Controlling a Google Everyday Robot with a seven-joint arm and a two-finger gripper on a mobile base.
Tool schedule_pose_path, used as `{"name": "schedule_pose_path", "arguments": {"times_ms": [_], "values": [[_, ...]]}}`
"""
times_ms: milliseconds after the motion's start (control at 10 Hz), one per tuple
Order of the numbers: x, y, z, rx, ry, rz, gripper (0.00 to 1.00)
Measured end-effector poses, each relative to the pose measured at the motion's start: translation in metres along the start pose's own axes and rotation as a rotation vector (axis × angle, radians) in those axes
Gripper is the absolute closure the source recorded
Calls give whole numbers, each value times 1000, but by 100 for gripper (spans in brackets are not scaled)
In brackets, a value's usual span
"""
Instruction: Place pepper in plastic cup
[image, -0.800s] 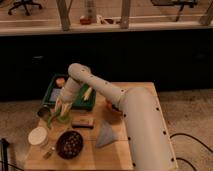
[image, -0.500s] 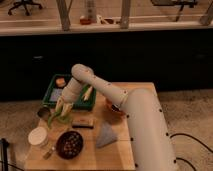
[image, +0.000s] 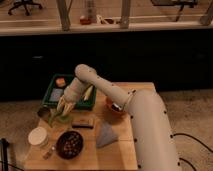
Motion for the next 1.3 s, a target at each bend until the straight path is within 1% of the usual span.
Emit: {"name": "schedule_pose_path", "arguments": {"times_ms": [500, 700, 800, 1300], "values": [[2, -4, -11, 10, 18, 5, 100], [3, -6, -12, 8, 14, 2, 100], [3, -7, -11, 8, 6, -2, 100], [-3, -10, 3, 4, -63, -30, 100]]}}
